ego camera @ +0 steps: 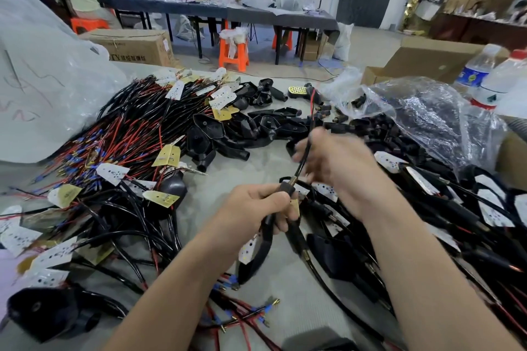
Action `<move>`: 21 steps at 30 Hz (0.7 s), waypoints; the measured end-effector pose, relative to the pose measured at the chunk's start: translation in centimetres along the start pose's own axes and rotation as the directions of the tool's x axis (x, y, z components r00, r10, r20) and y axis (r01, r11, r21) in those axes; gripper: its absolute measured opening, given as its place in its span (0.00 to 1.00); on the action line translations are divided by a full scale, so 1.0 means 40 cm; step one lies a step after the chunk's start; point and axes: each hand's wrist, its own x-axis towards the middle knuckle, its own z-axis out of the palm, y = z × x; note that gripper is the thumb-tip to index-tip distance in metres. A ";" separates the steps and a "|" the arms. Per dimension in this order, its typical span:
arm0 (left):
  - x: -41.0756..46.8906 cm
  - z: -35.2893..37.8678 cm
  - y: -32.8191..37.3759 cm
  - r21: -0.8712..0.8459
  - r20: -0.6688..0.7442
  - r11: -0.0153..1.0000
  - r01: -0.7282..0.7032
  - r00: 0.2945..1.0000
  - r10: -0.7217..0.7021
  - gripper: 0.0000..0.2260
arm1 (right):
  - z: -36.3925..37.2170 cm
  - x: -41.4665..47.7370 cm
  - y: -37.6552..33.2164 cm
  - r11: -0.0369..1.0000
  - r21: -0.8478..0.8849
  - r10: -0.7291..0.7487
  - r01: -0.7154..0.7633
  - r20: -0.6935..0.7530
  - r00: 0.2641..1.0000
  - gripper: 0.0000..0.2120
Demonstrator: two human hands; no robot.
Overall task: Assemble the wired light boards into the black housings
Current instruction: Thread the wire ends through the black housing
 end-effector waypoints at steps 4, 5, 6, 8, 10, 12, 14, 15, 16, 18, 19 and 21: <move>0.003 -0.004 -0.003 0.041 -0.141 0.998 -0.048 0.989 0.053 0.05 | 0.031 -0.099 0.061 0.997 -0.058 -0.026 0.044 0.275 0.961 0.06; 0.002 -0.004 -0.006 0.044 -0.155 0.998 -0.038 0.987 0.044 0.06 | 0.034 -0.110 0.073 0.998 -0.008 -0.064 0.067 0.226 0.972 0.07; 0.004 -0.004 -0.011 0.034 -0.169 0.999 -0.024 0.985 0.029 0.08 | 0.034 -0.116 0.082 0.996 0.046 -0.080 0.074 0.152 0.985 0.09; 0.010 -0.009 -0.019 0.026 -0.184 1.000 0.017 0.983 -0.012 0.09 | 0.028 -0.115 0.090 0.982 0.180 -0.058 0.052 0.028 0.998 0.10; 0.012 -0.022 -0.014 0.033 -0.137 0.996 0.080 0.988 -0.074 0.08 | 0.018 -0.107 0.084 0.954 0.295 -0.050 0.061 -0.046 0.998 0.09; 0.007 -0.040 -0.006 0.016 -0.072 0.992 0.125 0.990 -0.124 0.12 | 0.004 -0.100 0.078 0.926 0.368 -0.045 0.087 -0.122 0.992 0.08; 0.003 -0.052 -0.004 -0.008 -0.056 0.992 0.125 0.991 -0.125 0.15 | -0.003 -0.101 0.077 0.917 0.386 -0.042 0.100 -0.154 0.987 0.08; 0.002 -0.051 -0.002 -0.032 -0.073 0.993 0.111 0.991 -0.113 0.13 | -0.003 -0.103 0.078 0.917 0.385 -0.042 0.099 -0.154 0.987 0.07; 0.004 -0.049 -0.002 -0.062 -0.106 0.994 0.092 0.990 -0.098 0.11 | -0.004 -0.105 0.080 0.919 0.381 -0.044 0.098 -0.147 0.988 0.07; 0.009 -0.046 -0.008 -0.112 -0.206 0.993 0.046 0.976 -0.069 0.10 | -0.006 -0.109 0.086 0.926 0.366 -0.060 0.095 -0.108 0.992 0.06; 0.011 -0.047 -0.012 -0.125 -0.250 0.992 0.018 0.967 -0.049 0.10 | -0.008 -0.109 0.089 0.930 0.357 -0.069 0.093 -0.080 0.994 0.05; 0.012 -0.045 -0.012 -0.140 -0.305 0.989 -0.040 0.952 -0.005 0.12 | -0.009 -0.111 0.096 0.933 0.351 -0.073 0.080 -0.033 0.997 0.05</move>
